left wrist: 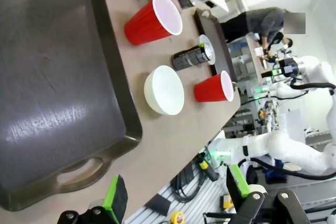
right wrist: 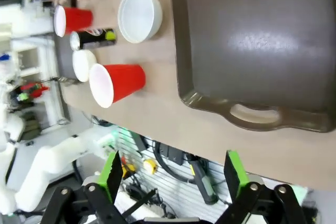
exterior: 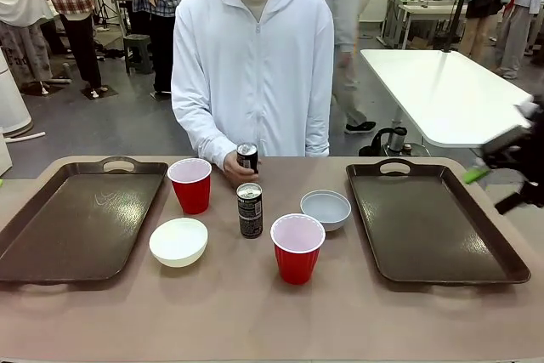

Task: Prepare tableware on both trays.
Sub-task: Pick up a Picnic Bowl from the table and place it on a Handle tray.

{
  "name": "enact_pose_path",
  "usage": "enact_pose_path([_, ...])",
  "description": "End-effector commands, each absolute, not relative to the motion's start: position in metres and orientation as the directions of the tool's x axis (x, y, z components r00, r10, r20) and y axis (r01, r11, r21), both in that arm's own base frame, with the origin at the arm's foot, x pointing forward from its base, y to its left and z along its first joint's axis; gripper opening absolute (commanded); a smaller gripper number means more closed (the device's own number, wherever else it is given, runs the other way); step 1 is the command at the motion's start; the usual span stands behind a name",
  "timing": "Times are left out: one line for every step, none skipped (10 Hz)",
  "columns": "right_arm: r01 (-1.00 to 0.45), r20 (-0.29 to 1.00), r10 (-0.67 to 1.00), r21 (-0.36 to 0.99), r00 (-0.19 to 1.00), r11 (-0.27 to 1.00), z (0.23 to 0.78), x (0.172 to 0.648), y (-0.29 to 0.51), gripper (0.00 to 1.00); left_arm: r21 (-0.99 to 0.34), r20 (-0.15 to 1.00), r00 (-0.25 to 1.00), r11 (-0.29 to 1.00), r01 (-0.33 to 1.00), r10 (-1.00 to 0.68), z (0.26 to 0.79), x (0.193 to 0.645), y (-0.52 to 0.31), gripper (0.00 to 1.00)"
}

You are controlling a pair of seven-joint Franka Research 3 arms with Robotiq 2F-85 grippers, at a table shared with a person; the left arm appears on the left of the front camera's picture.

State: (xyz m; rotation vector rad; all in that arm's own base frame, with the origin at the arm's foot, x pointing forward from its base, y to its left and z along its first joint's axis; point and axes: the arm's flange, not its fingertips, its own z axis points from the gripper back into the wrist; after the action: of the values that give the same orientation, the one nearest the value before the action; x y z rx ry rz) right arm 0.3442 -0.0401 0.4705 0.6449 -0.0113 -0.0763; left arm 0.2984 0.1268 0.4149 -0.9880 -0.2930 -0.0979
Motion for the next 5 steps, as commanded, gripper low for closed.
enact_pose_path([0.104, -0.119, -0.056, 0.446, 0.991, 0.889, 0.475, 0.384, -0.008, 1.00, -0.817, 0.284, 0.957, 0.538, 0.209, 0.060, 0.415, 0.297, 0.128, 1.00])
enact_pose_path([0.110, -0.138, -0.062, 0.378, 0.988, 0.919, 0.478, 0.402, 0.018, 1.00, -0.817, 0.284, 0.957, 0.538, 0.209, 0.060, 0.415, 0.297, 0.128, 1.00])
enact_pose_path([0.103, -0.135, -0.067, 0.288, 0.989, 0.952, 0.476, 0.419, 0.051, 1.00, -0.817, 0.284, 0.957, 0.538, 0.209, 0.060, 0.415, 0.297, 0.128, 1.00])
enact_pose_path([0.092, -0.096, -0.072, 0.218, 0.993, 0.972, 0.473, 0.433, 0.080, 1.00, -0.817, 0.284, 0.957, 0.538, 0.209, 0.060, 0.415, 0.297, 0.128, 1.00])
enact_pose_path([0.047, -0.023, -0.043, 0.204, 0.999, 0.978, 0.473, 0.444, 0.111, 1.00, -0.817, 0.284, 0.957, 0.538, 0.209, 0.060, 0.415, 0.297, 0.128, 1.00])
